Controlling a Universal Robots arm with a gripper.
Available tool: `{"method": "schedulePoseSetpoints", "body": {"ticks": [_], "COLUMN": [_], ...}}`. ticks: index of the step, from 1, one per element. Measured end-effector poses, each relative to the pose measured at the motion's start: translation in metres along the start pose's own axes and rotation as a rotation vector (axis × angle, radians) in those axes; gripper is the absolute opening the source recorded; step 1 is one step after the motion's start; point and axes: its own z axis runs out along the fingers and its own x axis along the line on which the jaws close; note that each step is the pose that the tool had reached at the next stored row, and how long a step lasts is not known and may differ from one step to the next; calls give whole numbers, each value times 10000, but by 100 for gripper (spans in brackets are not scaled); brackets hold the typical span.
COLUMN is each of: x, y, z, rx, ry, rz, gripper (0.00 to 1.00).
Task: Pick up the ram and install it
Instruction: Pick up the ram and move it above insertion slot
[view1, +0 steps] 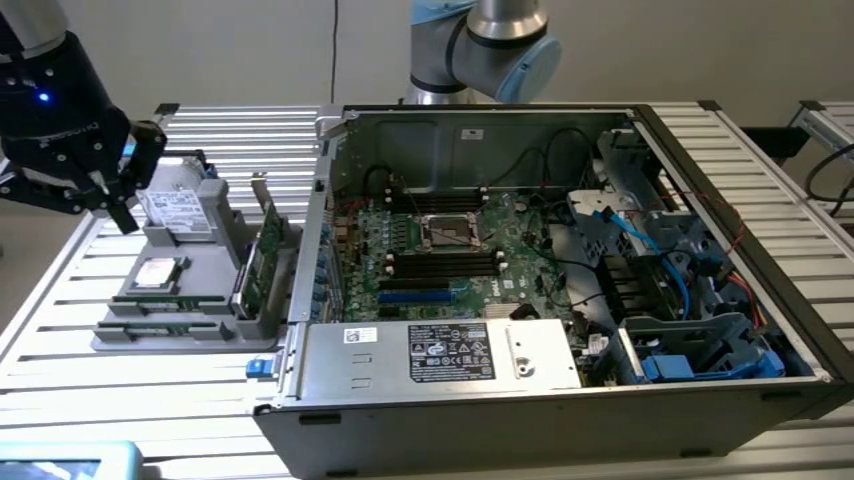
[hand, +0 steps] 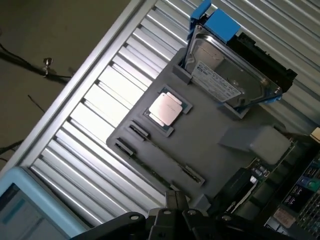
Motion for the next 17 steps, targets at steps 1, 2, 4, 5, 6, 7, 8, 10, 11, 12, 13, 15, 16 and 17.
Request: {"method": "schedulePoseSetpoints", "body": {"ticks": [1, 2, 4, 5, 6, 7, 8, 10, 11, 12, 13, 15, 16, 17], "x": [0, 0, 0, 0, 0, 0, 0, 0, 0, 0, 0, 0, 0, 0], "y": [0, 0, 0, 0, 0, 0, 0, 1, 1, 1, 0, -1, -1, 0], "z": [0, 0, 0, 1, 1, 0, 1, 1, 1, 1, 2, 2, 2, 2], "rx": [1, 1, 1, 0, -2, -3, -4, -7, -8, -9, -11, -13, -13, -15], "ry": [5, 10, 18, 21, 24, 29, 32, 38, 41, 45, 48, 57, 60, 64], "rz": [-180, -366, -736, -904, -1089, -1270, -1460, -1824, -2005, -2185, -2364, -2731, -2906, -3102], "gripper": [11, 11, 11, 11, 11, 11, 11, 11, 11, 11, 11, 11, 11, 11]}}
